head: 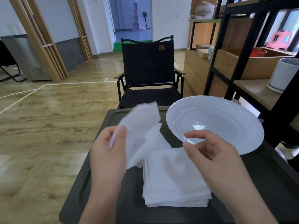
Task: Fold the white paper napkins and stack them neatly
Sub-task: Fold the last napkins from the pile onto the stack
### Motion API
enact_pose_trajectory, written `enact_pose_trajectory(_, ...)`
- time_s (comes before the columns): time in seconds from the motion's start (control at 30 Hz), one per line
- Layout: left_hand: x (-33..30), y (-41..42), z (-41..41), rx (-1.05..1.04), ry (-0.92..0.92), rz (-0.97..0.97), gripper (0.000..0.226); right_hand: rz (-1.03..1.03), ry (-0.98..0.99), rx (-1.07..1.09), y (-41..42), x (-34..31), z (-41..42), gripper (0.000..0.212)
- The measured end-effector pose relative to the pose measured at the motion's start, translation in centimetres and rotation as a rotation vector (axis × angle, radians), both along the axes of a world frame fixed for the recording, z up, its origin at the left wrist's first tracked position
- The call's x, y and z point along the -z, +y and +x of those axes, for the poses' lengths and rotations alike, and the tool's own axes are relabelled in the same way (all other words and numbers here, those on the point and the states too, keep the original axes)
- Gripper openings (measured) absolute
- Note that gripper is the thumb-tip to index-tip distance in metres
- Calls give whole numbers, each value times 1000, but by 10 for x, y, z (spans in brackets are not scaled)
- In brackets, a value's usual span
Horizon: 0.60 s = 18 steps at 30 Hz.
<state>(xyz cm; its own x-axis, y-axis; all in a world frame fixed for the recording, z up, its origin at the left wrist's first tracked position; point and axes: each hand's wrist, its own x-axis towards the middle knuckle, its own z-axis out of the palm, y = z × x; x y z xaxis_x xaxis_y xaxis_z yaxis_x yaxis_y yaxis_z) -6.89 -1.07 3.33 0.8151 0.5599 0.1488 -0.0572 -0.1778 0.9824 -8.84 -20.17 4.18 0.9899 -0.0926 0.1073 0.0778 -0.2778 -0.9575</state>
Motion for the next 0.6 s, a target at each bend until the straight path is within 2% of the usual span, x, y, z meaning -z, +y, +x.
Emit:
enact_pose_trajectory(0.07,-22,-3,-12,113,-66,-424,20,43,8,-51,4,-3,-2,13)
enact_pose_trajectory(0.1,-31,-5,-17,176,-67,-531,22,55,8,-79,6,-4,-2,17)
enact_pose_trajectory(0.17,-40,-10,-25,295,-30,-591,27,89,16,-137,10,-7,-4,43)
enact_pose_trajectory(0.2,-42,-14,-28,343,-14,-597,30,119,29,-154,11,-9,-5,57)
enact_pose_trajectory(0.27,-41,-20,-31,405,-13,-579,32,205,34,-181,11,-15,-9,69)
enact_pose_trajectory(0.37,-36,-27,-31,441,-15,-449,26,331,-12,-192,9,-23,-13,71)
enact_pose_trajectory(0.43,-33,-30,-29,441,-36,-395,36,363,-77,-155,6,-23,-13,70)
enact_pose_trajectory(0.53,-30,-28,-27,468,-76,-296,54,288,-145,-120,2,-20,-10,70)
enact_pose_trajectory(0.6,-27,-23,-26,513,-88,-184,54,205,-162,-131,0,-18,-10,75)
